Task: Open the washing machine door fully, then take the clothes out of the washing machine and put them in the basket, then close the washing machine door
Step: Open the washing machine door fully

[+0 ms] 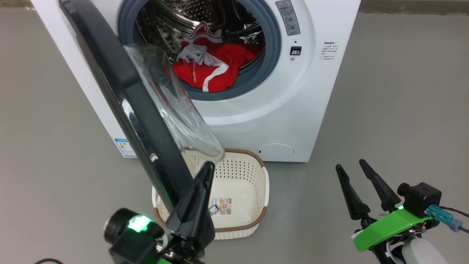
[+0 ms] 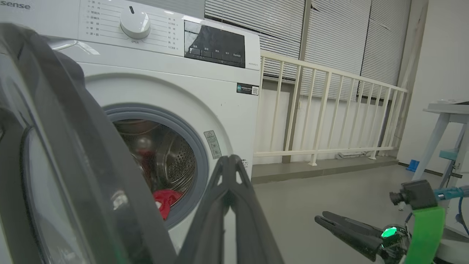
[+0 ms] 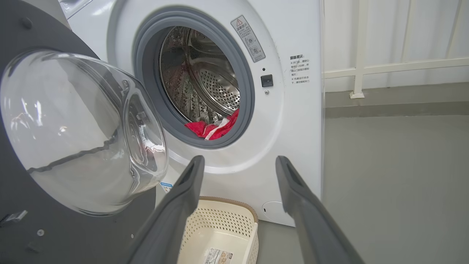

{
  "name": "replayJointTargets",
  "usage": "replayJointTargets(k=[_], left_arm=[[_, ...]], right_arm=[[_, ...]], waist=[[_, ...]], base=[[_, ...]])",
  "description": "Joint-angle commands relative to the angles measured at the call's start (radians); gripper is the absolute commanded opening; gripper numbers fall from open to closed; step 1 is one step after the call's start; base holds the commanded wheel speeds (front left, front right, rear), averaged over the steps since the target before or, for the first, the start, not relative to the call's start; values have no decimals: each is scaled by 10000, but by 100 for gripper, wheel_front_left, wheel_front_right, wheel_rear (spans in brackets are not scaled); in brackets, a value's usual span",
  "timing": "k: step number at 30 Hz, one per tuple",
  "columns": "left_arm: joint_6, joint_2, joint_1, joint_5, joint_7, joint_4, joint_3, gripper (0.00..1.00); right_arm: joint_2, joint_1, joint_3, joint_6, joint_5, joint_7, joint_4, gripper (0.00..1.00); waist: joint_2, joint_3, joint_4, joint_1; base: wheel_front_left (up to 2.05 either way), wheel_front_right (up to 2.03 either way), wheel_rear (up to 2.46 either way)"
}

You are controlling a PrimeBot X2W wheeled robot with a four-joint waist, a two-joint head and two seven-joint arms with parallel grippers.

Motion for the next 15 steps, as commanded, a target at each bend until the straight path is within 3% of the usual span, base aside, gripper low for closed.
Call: replayJointTargets(k=[1, 15], left_arm=[[-65, 74, -147, -123, -19, -130, 231, 0], [117, 74, -256, -1226, -93, 2031, -453, 0]], right_arm=[[-75, -96, 233, 16, -71, -118, -271, 100], [-51, -175, 193, 16, -71, -118, -252, 100]], waist=[[-1, 37, -27, 0], [-1, 240, -174, 0]], base=[[0, 0, 0], [0, 0, 0]])
